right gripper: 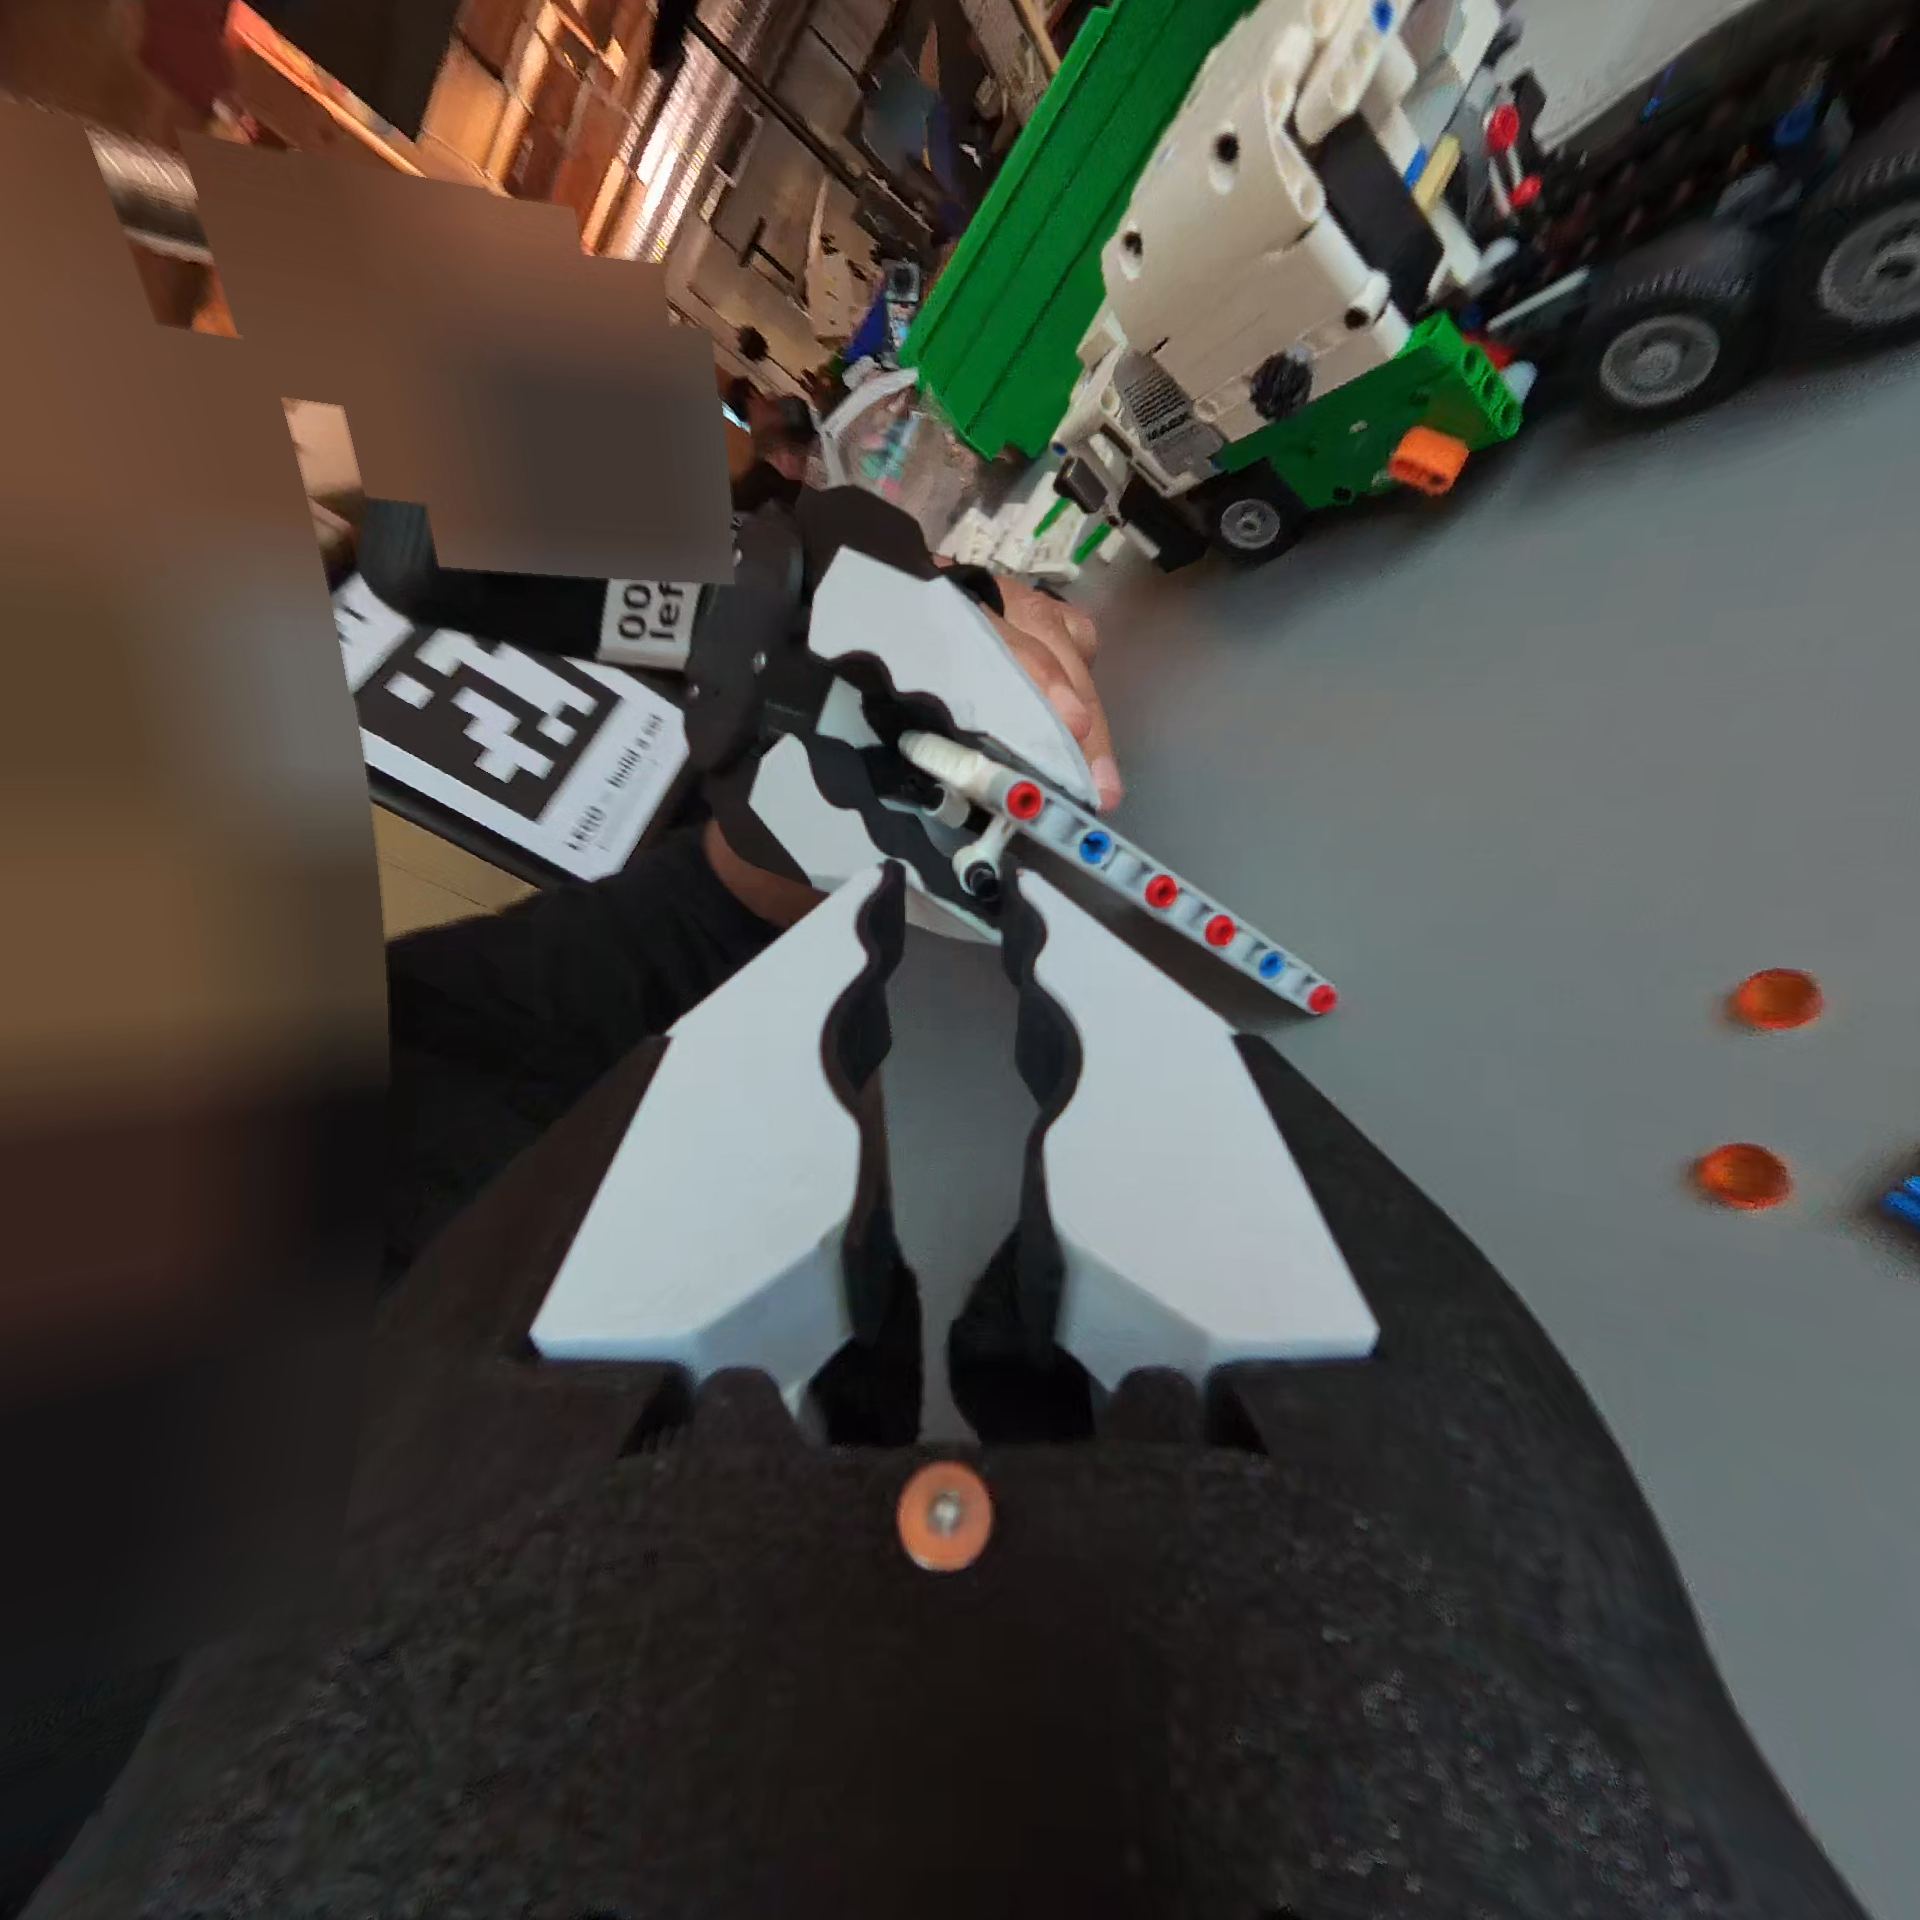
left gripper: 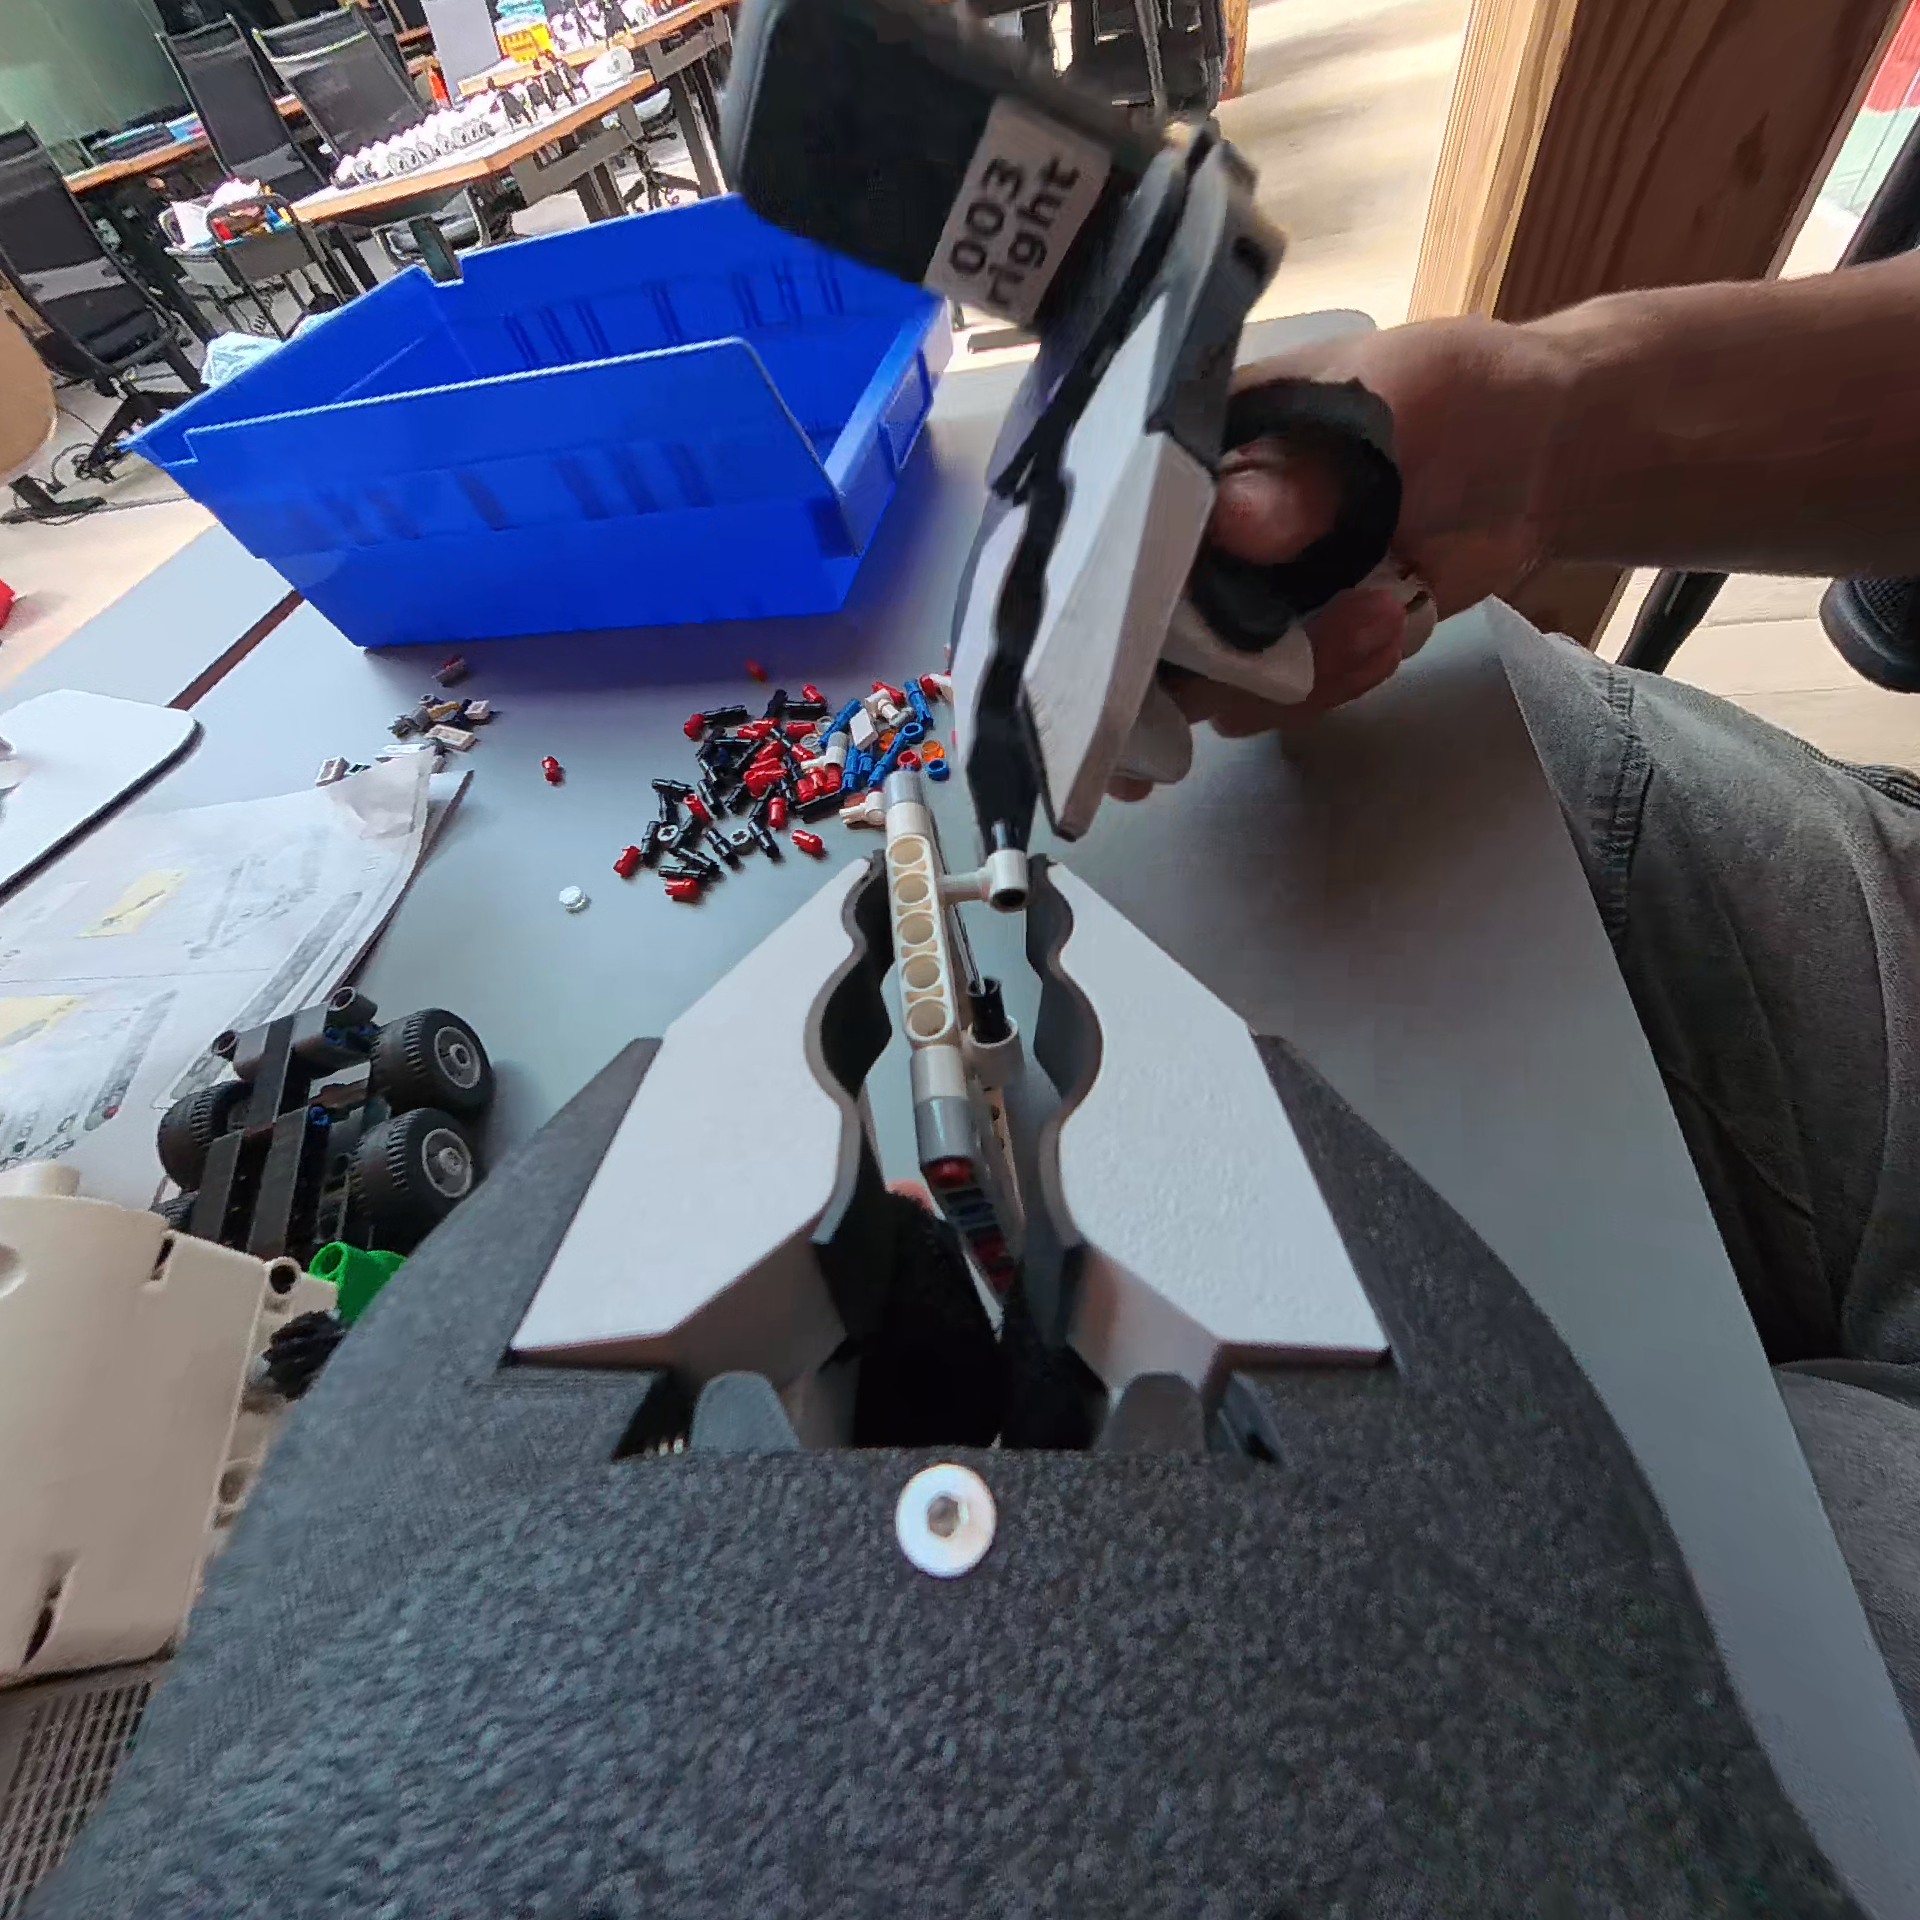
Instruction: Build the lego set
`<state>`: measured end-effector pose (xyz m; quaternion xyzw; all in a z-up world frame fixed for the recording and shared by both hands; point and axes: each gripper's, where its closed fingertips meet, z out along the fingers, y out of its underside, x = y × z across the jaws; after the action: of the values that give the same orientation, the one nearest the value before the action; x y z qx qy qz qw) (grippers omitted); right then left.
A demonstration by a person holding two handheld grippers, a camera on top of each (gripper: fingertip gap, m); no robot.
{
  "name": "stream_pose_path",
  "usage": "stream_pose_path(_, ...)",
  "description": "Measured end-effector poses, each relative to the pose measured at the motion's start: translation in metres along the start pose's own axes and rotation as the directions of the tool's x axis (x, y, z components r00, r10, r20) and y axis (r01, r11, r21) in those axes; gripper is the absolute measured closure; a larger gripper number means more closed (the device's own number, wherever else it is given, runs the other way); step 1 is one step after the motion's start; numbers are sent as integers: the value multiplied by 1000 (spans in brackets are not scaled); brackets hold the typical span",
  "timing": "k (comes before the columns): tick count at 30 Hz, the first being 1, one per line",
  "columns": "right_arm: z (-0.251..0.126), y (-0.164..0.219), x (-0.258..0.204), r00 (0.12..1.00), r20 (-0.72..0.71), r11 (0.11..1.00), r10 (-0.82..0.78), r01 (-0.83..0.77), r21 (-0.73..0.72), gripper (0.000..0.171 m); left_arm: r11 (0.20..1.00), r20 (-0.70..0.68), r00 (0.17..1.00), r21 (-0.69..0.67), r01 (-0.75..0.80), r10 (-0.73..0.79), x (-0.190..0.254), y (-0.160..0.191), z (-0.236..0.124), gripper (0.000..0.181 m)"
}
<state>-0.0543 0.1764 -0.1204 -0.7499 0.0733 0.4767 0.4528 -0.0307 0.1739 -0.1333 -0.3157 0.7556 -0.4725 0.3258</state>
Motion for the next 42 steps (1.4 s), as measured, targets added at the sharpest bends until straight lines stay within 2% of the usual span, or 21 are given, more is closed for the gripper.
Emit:
stream_pose_path(1, -4, 0, 3, 989, -78, 992, -126, 125, -11, 152, 1000, -1, 1000, 1, 8, -8, -1, 0, -1, 159)
stream_pose_path(2, -9, -2, 7, 941, -173, 957, -290, 289, -29, 153, 1000, -4, 1000, 1, 14, -14, -1, 1, -2, 159)
stream_pose_path(3, -14, -3, 10, 856, -252, 891, -450, 449, -66, 153, 1000, -8, 1000, 0, 21, -21, -2, 1, -3, 159)
stream_pose_path(5, -18, 0, 7, 631, -310, 696, -711, 697, -176, 155, 1000, -16, 1000, -1, 27, -27, -2, 2, -4, 159)
stream_pose_path(8, -18, -9, -9, 415, -438, 517, -798, 844, -142, 171, 1000, -63, 998, 7, 25, -25, 7, 0, -6, 159)
stream_pose_path(9, -14, -7, -13, 414, -424, 504, -806, 855, -121, 171, 1000, -71, 997, 9, 23, -22, 9, 0, -5, 159)
stream_pose_path(12, -2, 4, -7, 559, -324, 616, -763, 781, -105, 163, 1000, -87, 996, 8, 9, -8, 13, -1, -5, 159)
stream_pose_path(13, -3, 0, -6, 577, -336, 630, -745, 773, -70, 169, 1000, -100, 995, 10, 3, -2, 16, -1, -6, 159)
stream_pose_path(15, -3, -2, -8, 576, -327, 619, -750, 784, -39, 171, 1000, -125, 992, 16, -7, 9, 21, -2, -7, 159)
stream_pose_path(17, 0, 4, -11, 568, -271, 603, -778, 795, -67, 171, 1000, -158, 987, 14, -14, 16, 25, -2, -9, 159)
stream_pose_path(19, 1, 12, -11, 526, -224, 557, -821, 824, -104, 171, 1000, -197, 980, 13, -14, 16, 30, -2, -12, 159)
stream_pose_path(21, 2, 14, -13, 449, -214, 481, -868, 866, -137, 171, 1000, -222, 975, 10, -14, 16, 32, -1, -15, 159)
stream_pose_path(23, 5, 13, -13, 433, -207, 466, -877, 872, -151, 171, 1000, -217, 976, 8, -9, 11, 31, -1, -15, 159)
stream_pose_path(26, 7, 11, -15, 496, -200, 522, -845, 846, -111, 171, 1000, -216, 976, 8, 0, 2, 30, -1, -14, 159)
stream_pose_path(30, 3, 8, -16, 528, -258, 573, -809, 805, -150, 169, 1000, -198, 980, 6, -9, 10, 29, -1, -13, 159)
stream_pose_path(33, 2, 16, -22, 602, -268, 658, -752, 710, -252, 141, 1000, -172, 985, 12, 1, 2, 26, -1, -12, 159)
stream_pose_path(34, 3, 22, -27, 613, -252, 663, -749, 695, -280, 140, 1000, -171, 985, 14, 9, -7, 26, -1, -12, 159)
stream_pose_path(42, 12, 27, -18, 453, -282, 534, -846, 725, -435, 131, 1000, -172, 985, 17, 18, -15, 26, -1, -11, 159)
